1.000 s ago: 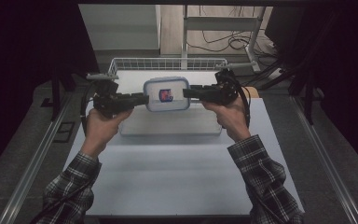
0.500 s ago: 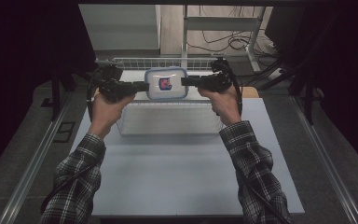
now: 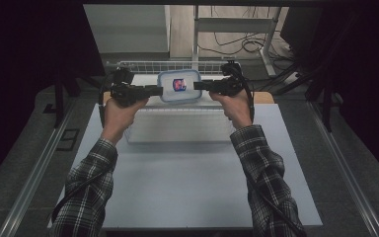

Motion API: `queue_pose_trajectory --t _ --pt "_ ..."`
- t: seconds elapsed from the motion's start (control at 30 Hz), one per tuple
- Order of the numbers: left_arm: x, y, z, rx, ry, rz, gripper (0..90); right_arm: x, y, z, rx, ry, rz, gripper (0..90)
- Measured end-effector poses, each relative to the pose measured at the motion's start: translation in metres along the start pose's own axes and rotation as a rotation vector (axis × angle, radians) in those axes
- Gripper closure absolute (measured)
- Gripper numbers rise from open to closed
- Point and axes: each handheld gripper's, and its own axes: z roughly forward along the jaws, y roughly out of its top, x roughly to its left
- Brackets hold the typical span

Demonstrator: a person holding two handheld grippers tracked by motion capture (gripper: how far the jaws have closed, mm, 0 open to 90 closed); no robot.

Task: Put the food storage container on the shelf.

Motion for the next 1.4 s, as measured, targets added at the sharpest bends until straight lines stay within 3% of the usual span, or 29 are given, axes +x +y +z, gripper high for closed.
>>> queue_pose_trajectory --t 0.13,0.27,0.33,0.43,0.53,0.7,0.73,0.87,1.0,1.23,1.4 --pt "0.002 0.002 0.002 0.000 0.002 -0.009 64.2 0.001 0.001 0.000 -0.001 -0.028 -0.013 53.8" --pt "0.001 0.005 0.005 0.012 0.047 0.008 62.6 0.004 0.001 0.002 0.018 -0.061 -0.029 50.1" --pt "0.000 0.006 0.006 -0.002 0.043 0.003 59.5 0.005 0.001 0.003 0.022 -0.082 -0.040 51.4" --pt "-0.001 0.008 0.007 0.009 0.054 0.014 59.5 0.005 0.000 0.003 0.012 -0.082 -0.035 51.4" --pt "-0.002 0.011 0.010 0.019 0.092 0.029 58.1 0.006 0.001 0.003 0.017 -0.092 -0.047 50.8" --pt "0.002 0.013 0.012 0.001 0.108 0.015 54.6 0.012 0.002 0.003 0.015 -0.131 -0.074 48.1" --pt "0.002 0.014 0.013 -0.005 0.122 0.020 53.1 0.013 0.003 0.004 0.007 -0.155 -0.077 47.8" --pt "0.002 0.014 0.013 -0.021 0.138 0.036 49.1 0.012 0.002 0.003 -0.010 -0.173 -0.069 47.5" --pt "-0.001 0.014 0.008 -0.057 0.130 0.058 43.3 0.012 0.001 0.002 -0.018 -0.152 -0.065 45.5" --pt "-0.006 0.004 0.000 -0.064 0.127 0.094 42.9 0.016 -0.002 -0.004 -0.034 -0.131 -0.090 50.8" --pt "-0.010 -0.007 -0.005 -0.077 0.124 0.146 34.1 0.023 -0.008 -0.009 -0.042 -0.133 -0.130 51.5"
